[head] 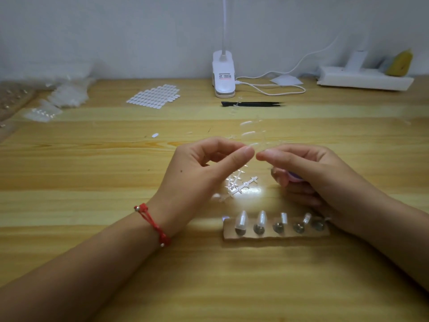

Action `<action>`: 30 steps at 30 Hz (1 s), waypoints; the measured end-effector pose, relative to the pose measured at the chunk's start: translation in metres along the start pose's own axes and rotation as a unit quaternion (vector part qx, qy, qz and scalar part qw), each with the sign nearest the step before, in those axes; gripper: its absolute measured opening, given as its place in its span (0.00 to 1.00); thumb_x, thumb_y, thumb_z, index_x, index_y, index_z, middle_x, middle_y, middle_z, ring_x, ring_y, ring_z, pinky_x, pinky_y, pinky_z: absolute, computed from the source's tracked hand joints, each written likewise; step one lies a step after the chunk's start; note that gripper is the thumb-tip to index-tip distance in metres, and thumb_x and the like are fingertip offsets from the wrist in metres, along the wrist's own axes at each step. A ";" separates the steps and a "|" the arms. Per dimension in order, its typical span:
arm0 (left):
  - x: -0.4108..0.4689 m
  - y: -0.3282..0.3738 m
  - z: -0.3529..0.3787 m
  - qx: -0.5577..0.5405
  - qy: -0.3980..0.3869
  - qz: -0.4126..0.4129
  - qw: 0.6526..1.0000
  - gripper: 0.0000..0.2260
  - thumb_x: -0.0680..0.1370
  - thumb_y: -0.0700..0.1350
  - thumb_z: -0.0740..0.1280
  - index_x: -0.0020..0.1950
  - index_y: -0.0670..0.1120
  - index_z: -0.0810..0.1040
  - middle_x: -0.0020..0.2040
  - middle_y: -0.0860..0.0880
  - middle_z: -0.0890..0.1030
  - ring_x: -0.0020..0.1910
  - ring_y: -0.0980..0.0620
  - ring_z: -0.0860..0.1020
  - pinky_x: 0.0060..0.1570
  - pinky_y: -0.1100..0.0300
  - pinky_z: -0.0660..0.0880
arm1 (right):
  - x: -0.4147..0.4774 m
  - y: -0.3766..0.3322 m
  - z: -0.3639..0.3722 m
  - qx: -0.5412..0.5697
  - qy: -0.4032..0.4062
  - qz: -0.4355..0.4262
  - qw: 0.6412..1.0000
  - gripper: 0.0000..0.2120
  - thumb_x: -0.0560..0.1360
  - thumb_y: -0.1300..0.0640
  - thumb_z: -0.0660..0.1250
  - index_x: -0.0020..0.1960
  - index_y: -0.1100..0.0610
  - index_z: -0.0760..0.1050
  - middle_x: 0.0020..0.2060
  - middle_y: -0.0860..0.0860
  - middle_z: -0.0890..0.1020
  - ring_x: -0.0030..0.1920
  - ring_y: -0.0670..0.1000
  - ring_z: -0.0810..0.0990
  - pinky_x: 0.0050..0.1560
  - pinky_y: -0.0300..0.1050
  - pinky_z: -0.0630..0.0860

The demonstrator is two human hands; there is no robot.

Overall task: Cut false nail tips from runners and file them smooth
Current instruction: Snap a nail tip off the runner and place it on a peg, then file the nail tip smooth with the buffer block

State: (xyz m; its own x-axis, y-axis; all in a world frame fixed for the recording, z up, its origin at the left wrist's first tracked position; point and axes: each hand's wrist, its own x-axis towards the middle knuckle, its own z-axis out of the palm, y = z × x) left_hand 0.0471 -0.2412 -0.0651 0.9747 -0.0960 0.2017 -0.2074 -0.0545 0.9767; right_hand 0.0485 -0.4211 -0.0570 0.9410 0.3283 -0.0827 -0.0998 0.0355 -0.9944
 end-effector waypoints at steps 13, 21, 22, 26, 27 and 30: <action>-0.002 0.005 -0.003 -0.015 -0.083 -0.026 0.996 0.07 0.67 0.52 0.71 0.37 0.49 0.83 0.33 0.45 0.69 0.33 0.49 0.64 0.29 0.67 0.63 | 0.000 -0.001 -0.008 0.013 -0.048 0.010 0.999 0.06 0.67 0.49 0.70 0.35 0.50 0.82 0.23 0.47 0.65 0.19 0.41 0.56 0.17 0.30 0.53; -0.001 0.001 -0.003 0.001 -0.056 0.010 0.998 0.07 0.68 0.49 0.73 0.33 0.48 0.80 0.28 0.52 0.73 0.28 0.58 0.67 0.29 0.70 0.65 | 0.001 0.000 -0.003 0.025 -0.020 0.000 0.999 0.11 0.68 0.51 0.69 0.28 0.50 0.79 0.23 0.45 0.66 0.19 0.41 0.56 0.17 0.30 0.54; -0.002 0.000 -0.003 0.024 -0.038 0.035 0.998 0.08 0.68 0.48 0.75 0.32 0.49 0.79 0.28 0.50 0.73 0.29 0.57 0.68 0.30 0.69 0.65 | 0.002 0.001 -0.002 0.035 0.001 -0.003 0.999 0.11 0.68 0.52 0.70 0.27 0.51 0.78 0.23 0.46 0.67 0.20 0.41 0.56 0.17 0.31 0.54; -0.005 -0.003 -0.001 0.141 0.022 0.159 0.977 0.09 0.71 0.45 0.72 0.32 0.49 0.76 0.29 0.44 0.71 0.29 0.55 0.68 0.30 0.61 0.66 | 0.004 0.004 0.000 0.043 0.052 -0.010 0.998 0.09 0.67 0.53 0.72 0.29 0.52 0.77 0.25 0.47 0.69 0.21 0.43 0.58 0.17 0.32 0.56; -0.006 -0.002 -0.001 0.152 0.031 0.182 0.971 0.09 0.72 0.45 0.72 0.33 0.48 0.76 0.29 0.44 0.71 0.28 0.54 0.68 0.30 0.60 0.66 | 0.003 0.005 0.001 0.011 0.045 -0.015 0.999 0.07 0.66 0.51 0.73 0.32 0.53 0.80 0.24 0.47 0.70 0.22 0.43 0.59 0.19 0.32 0.57; -0.008 -0.001 -0.003 0.147 0.047 0.206 0.966 0.09 0.73 0.44 0.71 0.34 0.47 0.75 0.27 0.46 0.69 0.28 0.55 0.67 0.30 0.61 0.65 | 0.002 0.006 0.003 -0.091 0.032 -0.007 0.995 0.18 0.63 0.42 0.72 0.48 0.52 0.84 0.28 0.46 0.76 0.24 0.42 0.66 0.23 0.32 0.62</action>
State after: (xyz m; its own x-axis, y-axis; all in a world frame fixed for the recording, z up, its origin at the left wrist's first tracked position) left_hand 0.0400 -0.2378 -0.0676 0.8051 -0.0806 0.5877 -0.5802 -0.3129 0.7519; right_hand 0.0494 -0.4177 -0.0627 0.9612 0.2679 -0.0666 -0.0313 -0.1342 -0.9905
